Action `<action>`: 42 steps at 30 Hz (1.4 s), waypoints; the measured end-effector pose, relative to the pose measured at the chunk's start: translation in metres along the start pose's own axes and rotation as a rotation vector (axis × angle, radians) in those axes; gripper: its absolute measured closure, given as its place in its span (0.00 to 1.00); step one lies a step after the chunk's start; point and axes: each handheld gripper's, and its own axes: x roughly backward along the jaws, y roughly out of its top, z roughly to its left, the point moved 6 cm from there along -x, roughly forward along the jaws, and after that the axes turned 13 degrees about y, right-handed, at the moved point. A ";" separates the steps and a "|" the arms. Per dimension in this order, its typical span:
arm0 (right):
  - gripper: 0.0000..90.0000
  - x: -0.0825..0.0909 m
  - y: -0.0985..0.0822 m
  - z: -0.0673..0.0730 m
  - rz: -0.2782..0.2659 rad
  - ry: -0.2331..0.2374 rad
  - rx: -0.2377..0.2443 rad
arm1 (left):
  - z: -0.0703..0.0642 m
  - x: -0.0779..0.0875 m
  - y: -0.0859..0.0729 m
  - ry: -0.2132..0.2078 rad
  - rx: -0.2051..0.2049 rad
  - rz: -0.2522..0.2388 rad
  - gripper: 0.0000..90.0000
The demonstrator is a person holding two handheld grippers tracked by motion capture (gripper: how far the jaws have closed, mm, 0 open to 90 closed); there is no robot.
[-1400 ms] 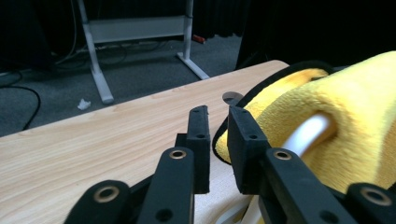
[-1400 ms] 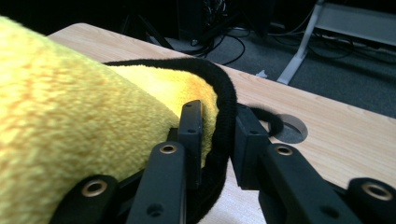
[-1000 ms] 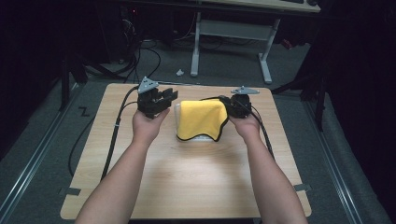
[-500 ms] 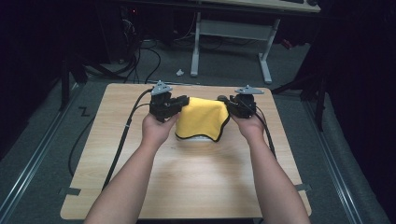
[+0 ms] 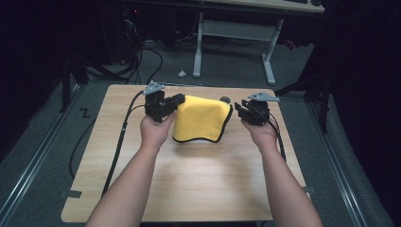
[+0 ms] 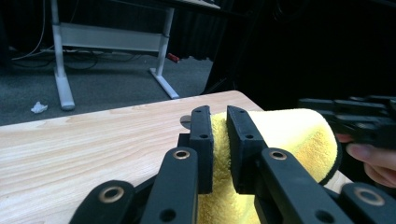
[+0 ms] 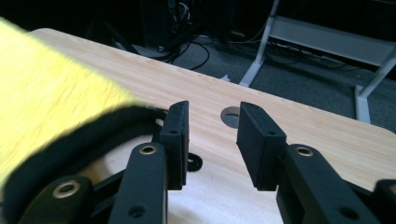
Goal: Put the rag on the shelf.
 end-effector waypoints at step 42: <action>0.61 0.050 -0.120 0.071 0.024 0.024 0.108 | 0.031 0.086 -0.166 0.019 -0.164 0.143 0.47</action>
